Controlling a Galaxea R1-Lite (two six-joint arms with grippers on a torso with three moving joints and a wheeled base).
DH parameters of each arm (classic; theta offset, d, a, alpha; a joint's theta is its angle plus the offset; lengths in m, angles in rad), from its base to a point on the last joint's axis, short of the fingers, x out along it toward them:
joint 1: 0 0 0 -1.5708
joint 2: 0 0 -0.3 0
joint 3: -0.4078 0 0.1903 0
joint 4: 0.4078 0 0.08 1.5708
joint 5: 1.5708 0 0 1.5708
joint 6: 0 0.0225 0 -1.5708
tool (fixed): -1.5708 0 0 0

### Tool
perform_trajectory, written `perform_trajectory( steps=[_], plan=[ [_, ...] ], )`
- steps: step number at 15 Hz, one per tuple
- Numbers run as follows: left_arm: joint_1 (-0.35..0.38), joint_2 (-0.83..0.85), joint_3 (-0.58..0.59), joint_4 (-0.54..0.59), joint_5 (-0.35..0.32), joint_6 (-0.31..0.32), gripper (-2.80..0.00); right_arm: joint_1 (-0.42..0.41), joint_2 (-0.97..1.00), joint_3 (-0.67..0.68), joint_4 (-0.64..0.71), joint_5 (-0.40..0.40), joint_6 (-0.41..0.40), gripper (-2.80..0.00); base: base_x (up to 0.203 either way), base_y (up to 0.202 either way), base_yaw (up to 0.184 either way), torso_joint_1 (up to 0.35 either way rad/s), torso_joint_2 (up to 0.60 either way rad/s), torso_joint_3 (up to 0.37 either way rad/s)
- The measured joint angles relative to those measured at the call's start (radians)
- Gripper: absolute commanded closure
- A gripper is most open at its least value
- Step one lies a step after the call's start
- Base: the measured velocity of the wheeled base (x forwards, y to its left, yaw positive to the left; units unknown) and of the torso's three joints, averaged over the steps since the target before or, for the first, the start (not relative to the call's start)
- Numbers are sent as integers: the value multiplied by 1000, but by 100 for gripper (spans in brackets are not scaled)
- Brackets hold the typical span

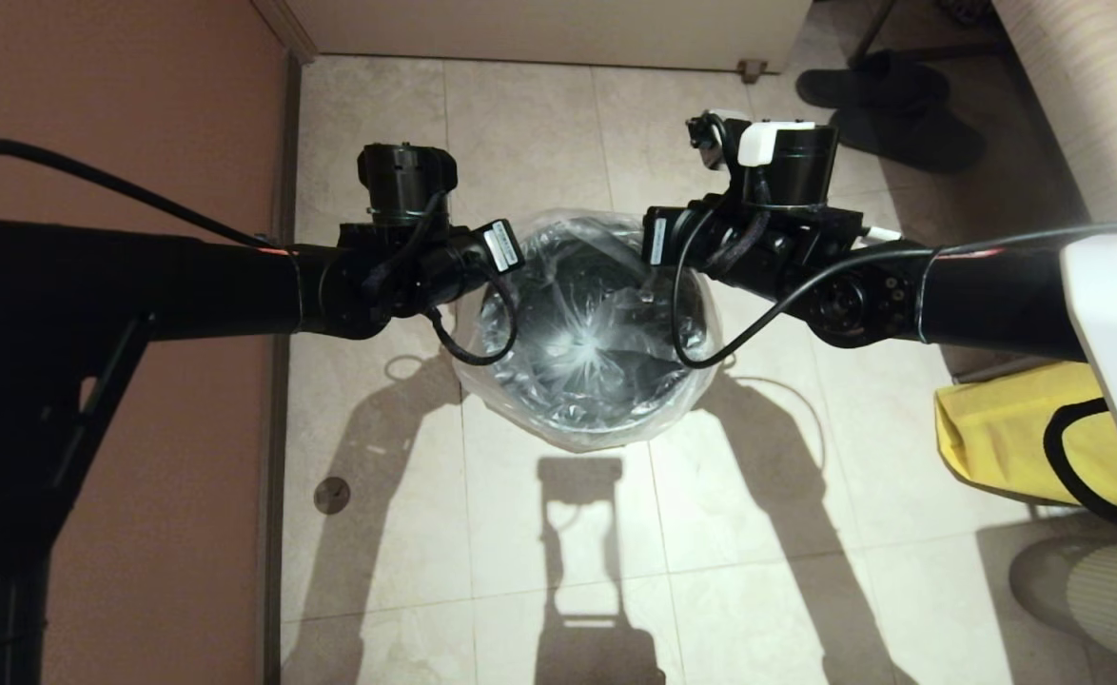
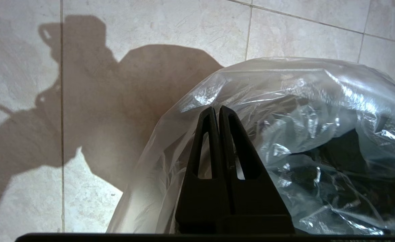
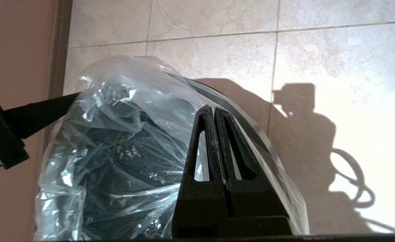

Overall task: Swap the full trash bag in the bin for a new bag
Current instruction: Put the new garbage bag on the trash can

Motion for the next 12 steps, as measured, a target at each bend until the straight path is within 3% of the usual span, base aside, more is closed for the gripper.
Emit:
perform_trajectory(
  steps=[12],
  plan=[
    [-15, 1, -1, -8, 0, -19, 0, -39, 31, 0, -4, -5, -1, 0, 0, 0, 0, 0, 0, 0]
  ],
)
